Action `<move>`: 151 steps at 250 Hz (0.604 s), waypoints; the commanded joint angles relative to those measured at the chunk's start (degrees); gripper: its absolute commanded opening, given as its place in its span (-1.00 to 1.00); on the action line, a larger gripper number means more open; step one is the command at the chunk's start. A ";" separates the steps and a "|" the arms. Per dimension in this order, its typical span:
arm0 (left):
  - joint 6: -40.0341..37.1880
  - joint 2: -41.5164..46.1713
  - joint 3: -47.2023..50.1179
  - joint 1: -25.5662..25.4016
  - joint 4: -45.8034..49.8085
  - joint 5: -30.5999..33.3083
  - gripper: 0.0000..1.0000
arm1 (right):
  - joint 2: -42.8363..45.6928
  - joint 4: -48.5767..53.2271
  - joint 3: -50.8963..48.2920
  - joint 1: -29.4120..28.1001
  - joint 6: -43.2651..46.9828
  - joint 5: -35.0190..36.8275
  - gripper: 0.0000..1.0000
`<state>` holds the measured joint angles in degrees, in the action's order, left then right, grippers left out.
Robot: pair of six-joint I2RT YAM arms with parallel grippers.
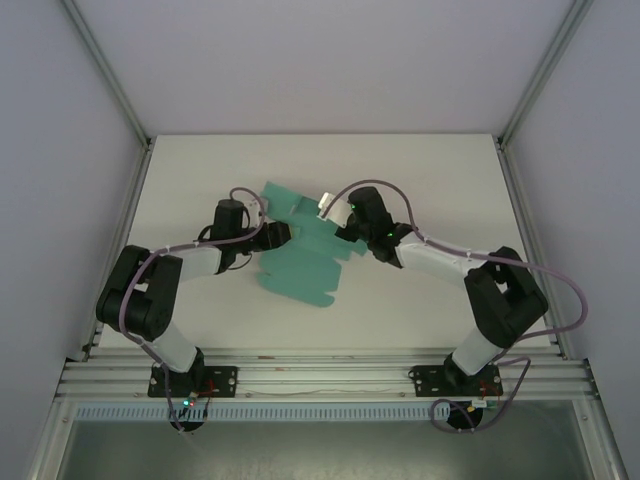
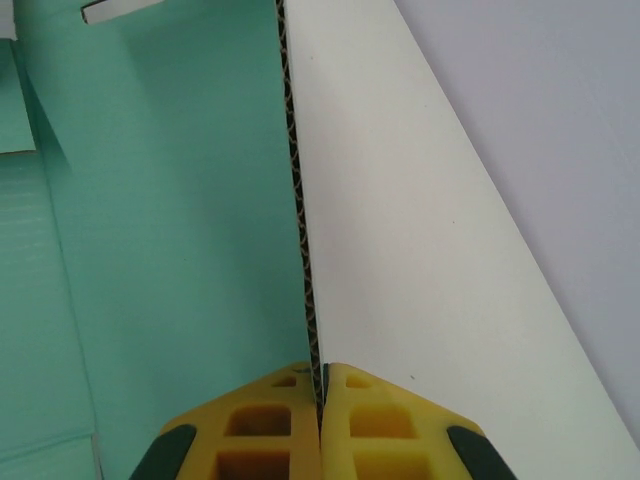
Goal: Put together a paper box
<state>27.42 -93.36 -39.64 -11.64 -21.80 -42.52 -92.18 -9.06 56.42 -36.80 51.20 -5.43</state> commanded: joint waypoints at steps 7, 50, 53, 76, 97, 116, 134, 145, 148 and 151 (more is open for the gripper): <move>0.59 -0.85 0.29 -0.14 -4.08 -2.58 -0.22 | 2.27 -2.50 0.07 0.38 -2.42 -1.82 -1.00; 0.94 -1.08 0.09 -0.06 -4.20 -3.05 -0.48 | 2.27 -2.18 0.06 0.54 -2.46 -1.86 -1.00; 1.01 -1.11 0.08 -0.09 -4.17 -3.08 -0.50 | 2.27 -2.19 0.03 0.57 -2.43 -1.86 -1.00; 0.97 -1.21 -0.23 -0.14 -3.65 -2.84 -0.59 | 2.29 -2.10 0.09 0.57 -2.31 -1.99 -1.00; 1.06 -1.69 -0.76 -0.14 -2.56 -1.89 -0.84 | 2.26 -1.93 0.04 0.56 -2.09 -1.98 -1.00; 0.86 -2.03 -1.25 -0.09 -1.51 -1.31 -0.89 | 2.25 -1.83 0.01 0.51 -1.90 -1.98 -1.00; 0.88 -2.15 -1.47 -0.13 -1.12 -0.69 -0.95 | 2.27 -1.58 0.16 0.52 -1.55 -2.21 -1.00; 0.73 -2.09 -1.66 -0.14 -0.44 -0.10 -0.96 | 2.27 -1.44 0.16 0.54 -1.40 -1.92 -1.00; 0.63 -2.01 -1.71 -0.05 -0.18 0.04 -0.96 | 2.28 -1.46 0.18 0.54 -1.33 -1.93 -1.00; 0.50 -2.00 -1.87 -0.13 0.04 0.22 -0.96 | 2.27 -1.37 0.18 0.57 -1.28 -1.88 -1.00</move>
<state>28.84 -94.48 -39.72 -11.60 -23.79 -44.05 -91.74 -8.78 56.42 -36.05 50.81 -5.85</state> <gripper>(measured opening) 0.073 0.050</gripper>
